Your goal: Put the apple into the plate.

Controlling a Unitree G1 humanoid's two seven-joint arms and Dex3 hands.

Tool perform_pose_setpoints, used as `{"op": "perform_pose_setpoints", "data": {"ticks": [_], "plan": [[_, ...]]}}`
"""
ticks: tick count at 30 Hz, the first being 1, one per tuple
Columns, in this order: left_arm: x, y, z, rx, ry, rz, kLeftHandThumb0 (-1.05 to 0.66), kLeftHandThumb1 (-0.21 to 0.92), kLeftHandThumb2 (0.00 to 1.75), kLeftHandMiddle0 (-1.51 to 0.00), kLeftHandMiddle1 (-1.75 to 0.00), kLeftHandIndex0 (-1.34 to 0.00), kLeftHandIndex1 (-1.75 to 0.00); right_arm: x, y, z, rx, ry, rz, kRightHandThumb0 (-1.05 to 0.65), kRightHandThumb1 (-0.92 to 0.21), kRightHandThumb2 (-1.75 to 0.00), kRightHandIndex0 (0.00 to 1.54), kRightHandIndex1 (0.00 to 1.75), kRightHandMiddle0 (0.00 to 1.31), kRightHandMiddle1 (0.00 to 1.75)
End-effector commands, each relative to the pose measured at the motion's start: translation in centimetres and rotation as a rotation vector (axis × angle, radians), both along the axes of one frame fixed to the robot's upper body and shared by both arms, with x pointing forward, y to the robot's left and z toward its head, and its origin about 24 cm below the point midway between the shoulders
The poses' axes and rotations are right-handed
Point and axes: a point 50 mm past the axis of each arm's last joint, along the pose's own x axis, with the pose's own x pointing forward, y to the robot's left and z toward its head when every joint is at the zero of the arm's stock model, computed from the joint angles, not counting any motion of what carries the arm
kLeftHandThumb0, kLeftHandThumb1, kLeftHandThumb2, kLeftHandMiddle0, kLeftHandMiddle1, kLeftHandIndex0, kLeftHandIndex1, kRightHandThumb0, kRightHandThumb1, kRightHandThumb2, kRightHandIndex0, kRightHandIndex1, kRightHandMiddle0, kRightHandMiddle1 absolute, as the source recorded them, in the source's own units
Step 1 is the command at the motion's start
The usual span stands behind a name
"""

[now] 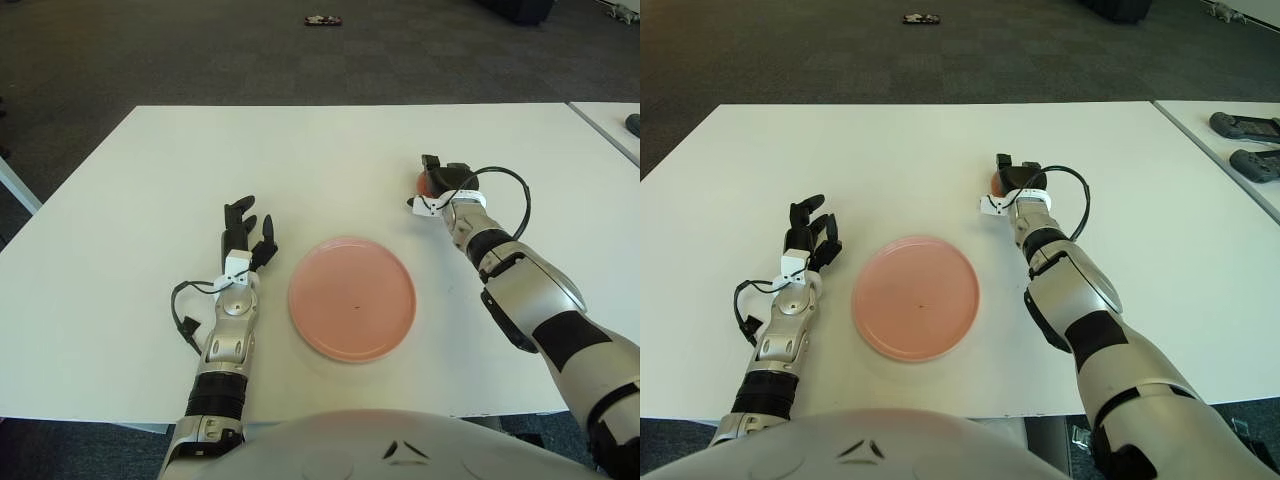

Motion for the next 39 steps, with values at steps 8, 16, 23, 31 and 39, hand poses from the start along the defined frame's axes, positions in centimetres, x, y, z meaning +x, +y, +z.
{"op": "perform_pose_setpoints", "data": {"ticks": [8,16,23,31,39], "plan": [[-0.7,0.7,-0.6,0.006,0.040,0.041,-0.82,0.92,0.72,-0.27,-0.64,0.00,-0.94,-0.5,0.3,-1.0,-0.017,0.038,0.009,-0.77,-0.92,-0.66,0.18,0.03,0.00,0.44],[-0.9,0.8,-0.5,0.010,0.029,0.038,-0.80,0.92,0.72,-0.27,-0.64,0.00,-0.94,-0.6,-0.9,-1.0,-0.106,0.012,0.001,-0.76,-0.92,-0.59,0.30,0.09,0.00,0.61],[-1.0,1.0,-0.5,0.013,0.030,0.043,-0.81,0.92,0.72,-0.27,-0.64,0.00,-0.94,-1.0,-1.4,-1.3,-0.226,-0.022,0.023,-0.68,-0.91,-0.52,0.20,1.00,0.00,1.23],[-1.1,1.2,-0.5,0.007,0.037,0.055,-0.80,0.92,0.71,-0.27,-0.64,0.00,-0.94,-1.5,-1.7,-1.7,-0.281,-0.101,0.039,-0.23,-0.66,-0.88,0.42,1.67,0.21,1.71],[-1.1,1.3,-0.6,0.002,0.038,0.058,-0.80,0.92,0.70,-0.27,-0.64,0.00,-0.95,-1.7,-1.9,-1.8,-0.281,-0.114,0.040,-0.01,-0.24,-1.38,0.69,1.67,0.45,1.74]]}}
